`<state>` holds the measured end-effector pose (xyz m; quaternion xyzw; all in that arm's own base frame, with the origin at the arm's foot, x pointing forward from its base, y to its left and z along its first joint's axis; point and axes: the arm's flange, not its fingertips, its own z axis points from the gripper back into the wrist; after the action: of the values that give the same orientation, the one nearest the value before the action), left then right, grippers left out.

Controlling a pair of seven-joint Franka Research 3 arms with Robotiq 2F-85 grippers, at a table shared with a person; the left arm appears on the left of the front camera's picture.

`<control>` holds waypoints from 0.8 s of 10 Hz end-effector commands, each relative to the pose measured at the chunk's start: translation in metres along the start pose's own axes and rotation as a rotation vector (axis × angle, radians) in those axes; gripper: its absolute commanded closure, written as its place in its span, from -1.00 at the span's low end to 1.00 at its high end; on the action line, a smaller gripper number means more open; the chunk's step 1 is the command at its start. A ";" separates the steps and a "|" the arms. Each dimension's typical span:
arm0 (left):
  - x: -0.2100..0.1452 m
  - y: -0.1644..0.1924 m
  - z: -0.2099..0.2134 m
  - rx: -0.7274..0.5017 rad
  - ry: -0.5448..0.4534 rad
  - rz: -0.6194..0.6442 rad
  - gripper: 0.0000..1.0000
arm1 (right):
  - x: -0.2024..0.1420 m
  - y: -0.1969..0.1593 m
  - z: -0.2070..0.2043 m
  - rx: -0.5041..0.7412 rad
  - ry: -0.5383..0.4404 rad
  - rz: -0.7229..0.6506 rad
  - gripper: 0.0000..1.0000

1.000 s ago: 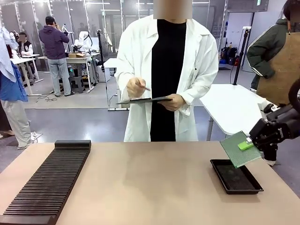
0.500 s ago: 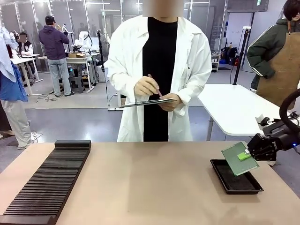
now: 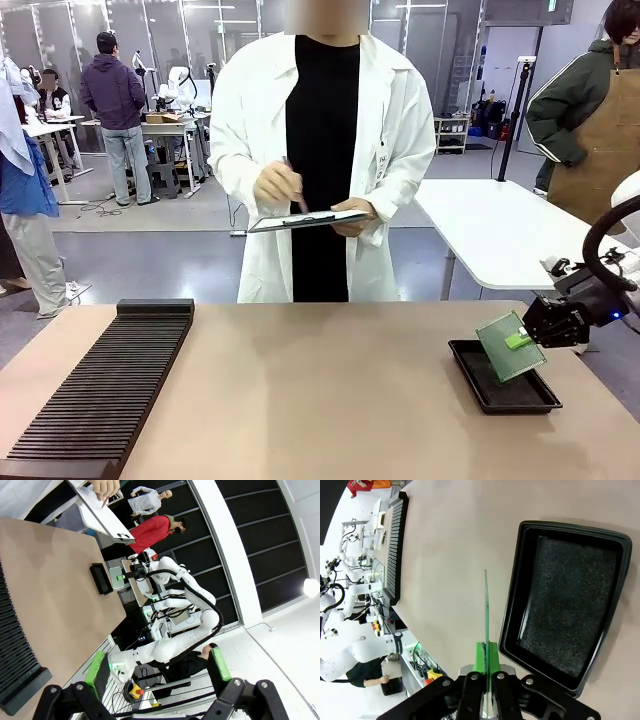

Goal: Inspect the PCB.
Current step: Place the Blank PCB in the ESD tray.

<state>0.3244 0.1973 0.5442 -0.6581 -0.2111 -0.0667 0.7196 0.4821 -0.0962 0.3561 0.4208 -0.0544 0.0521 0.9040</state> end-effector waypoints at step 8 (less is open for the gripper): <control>-0.001 -0.001 0.001 -0.015 0.009 -0.014 -1.00 | 0.018 -0.014 -0.014 -0.012 -0.030 0.014 0.95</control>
<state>0.3244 0.1973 0.5442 -0.6581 -0.2111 -0.0667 0.7196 0.4874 -0.0966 0.3488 0.4182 -0.0554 0.0488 0.9054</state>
